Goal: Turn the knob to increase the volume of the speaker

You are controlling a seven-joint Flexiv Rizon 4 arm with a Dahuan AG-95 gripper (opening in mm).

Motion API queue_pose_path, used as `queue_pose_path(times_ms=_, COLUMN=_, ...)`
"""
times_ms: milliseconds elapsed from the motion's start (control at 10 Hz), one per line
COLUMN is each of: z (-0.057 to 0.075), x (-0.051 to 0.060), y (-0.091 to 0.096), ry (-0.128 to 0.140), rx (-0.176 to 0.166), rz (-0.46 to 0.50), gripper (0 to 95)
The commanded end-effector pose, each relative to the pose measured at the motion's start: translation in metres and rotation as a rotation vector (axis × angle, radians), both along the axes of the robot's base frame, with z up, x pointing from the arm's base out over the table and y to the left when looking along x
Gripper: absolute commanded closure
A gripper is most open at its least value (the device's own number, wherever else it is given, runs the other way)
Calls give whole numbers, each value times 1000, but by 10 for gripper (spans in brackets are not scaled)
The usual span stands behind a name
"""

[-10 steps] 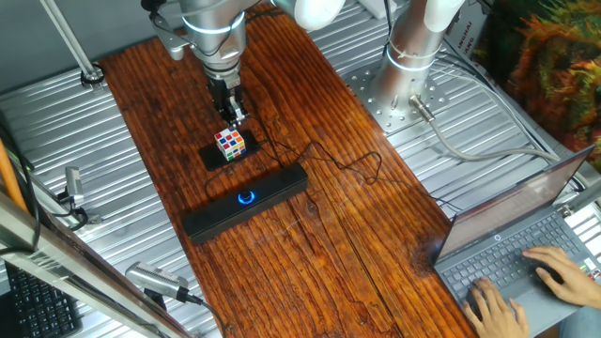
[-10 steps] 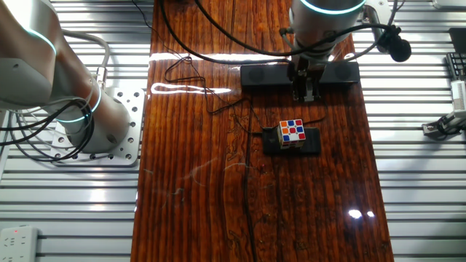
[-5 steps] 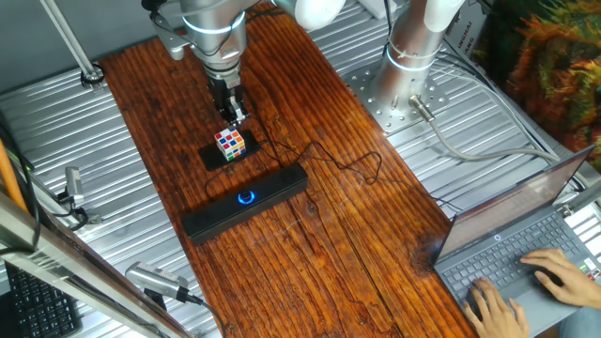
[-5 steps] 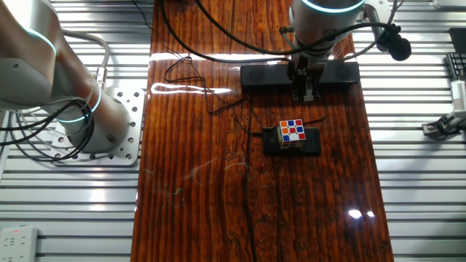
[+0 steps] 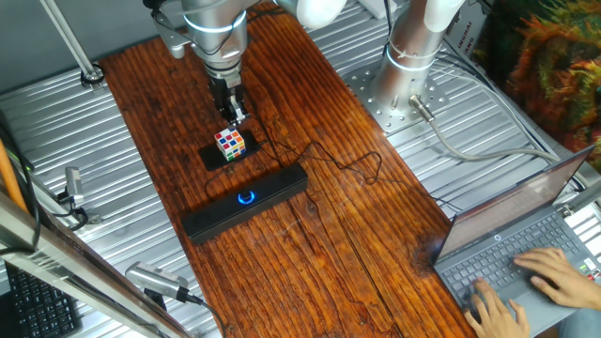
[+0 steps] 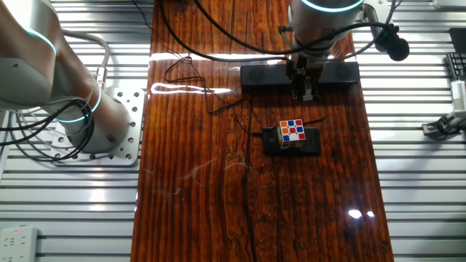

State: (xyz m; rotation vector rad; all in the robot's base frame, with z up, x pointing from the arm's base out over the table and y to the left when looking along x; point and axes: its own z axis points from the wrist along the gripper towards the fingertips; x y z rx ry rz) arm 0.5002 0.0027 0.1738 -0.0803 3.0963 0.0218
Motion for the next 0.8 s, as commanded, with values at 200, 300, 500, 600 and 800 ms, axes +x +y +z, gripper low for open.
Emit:
queue_pose_path(times_ms=200, z=1, x=-1, y=0, ry=0, rx=1, rz=0, gripper=950)
queue_pose_path(times_ms=300, z=1, x=-1, y=0, ry=-1, rx=8, rz=4, gripper=950)
queue_pose_path(times_ms=500, z=1, x=-1, y=0, ry=1, rx=15, rz=17, gripper=950)
queue_pose_path(times_ms=600, z=1, x=-1, y=0, ry=2, rx=15, rz=21, gripper=950)
queue_pose_path(times_ms=800, z=1, x=-1, y=0, ry=3, rx=12, rz=20, gripper=950)
